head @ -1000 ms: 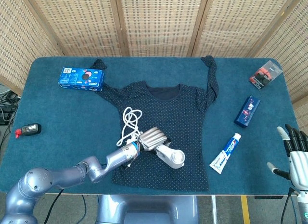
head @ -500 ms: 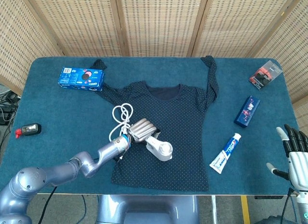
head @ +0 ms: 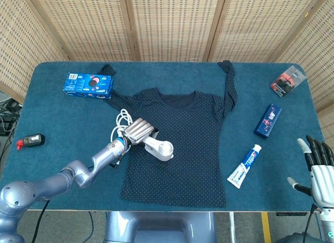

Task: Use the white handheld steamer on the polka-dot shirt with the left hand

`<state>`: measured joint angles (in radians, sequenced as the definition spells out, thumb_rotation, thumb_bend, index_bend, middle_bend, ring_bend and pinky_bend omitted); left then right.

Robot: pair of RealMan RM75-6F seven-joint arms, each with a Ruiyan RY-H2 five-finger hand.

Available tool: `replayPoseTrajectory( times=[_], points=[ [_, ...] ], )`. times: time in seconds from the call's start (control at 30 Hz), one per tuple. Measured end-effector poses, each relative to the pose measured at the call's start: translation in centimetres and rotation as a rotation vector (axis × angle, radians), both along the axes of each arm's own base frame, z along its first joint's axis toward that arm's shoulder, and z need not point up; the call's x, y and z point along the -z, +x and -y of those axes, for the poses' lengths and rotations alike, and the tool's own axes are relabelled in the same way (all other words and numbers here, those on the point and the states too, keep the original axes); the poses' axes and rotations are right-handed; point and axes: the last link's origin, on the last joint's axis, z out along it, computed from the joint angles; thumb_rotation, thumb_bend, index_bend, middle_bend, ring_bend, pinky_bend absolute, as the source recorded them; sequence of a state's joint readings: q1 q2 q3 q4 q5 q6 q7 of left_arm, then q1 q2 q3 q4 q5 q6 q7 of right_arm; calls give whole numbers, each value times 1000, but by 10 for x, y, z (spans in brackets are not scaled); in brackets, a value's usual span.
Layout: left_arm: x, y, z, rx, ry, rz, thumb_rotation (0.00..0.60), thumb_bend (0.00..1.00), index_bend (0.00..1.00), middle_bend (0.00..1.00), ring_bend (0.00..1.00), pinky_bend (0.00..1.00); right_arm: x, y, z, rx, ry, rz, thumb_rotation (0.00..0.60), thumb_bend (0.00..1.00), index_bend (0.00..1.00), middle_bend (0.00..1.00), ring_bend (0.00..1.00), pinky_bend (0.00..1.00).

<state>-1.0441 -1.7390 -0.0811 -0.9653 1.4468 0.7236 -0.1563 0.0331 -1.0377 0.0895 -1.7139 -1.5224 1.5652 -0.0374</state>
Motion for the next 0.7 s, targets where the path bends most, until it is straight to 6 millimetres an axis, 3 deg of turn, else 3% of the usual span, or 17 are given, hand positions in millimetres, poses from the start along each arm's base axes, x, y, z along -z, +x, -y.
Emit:
replayPoseTrajectory(
  times=[0.37,0.7],
  points=[
    [6,-1,17,12,-55,20,600,668,933,764,716,801,0,1,-1,-5,0,2,600,0,0,0,0,0],
    [20,15,42,38,-150,59,600,667,933,765,716,801,-1,2,-2,-11,-1,4,600,0,0,0,0,0]
  ],
)
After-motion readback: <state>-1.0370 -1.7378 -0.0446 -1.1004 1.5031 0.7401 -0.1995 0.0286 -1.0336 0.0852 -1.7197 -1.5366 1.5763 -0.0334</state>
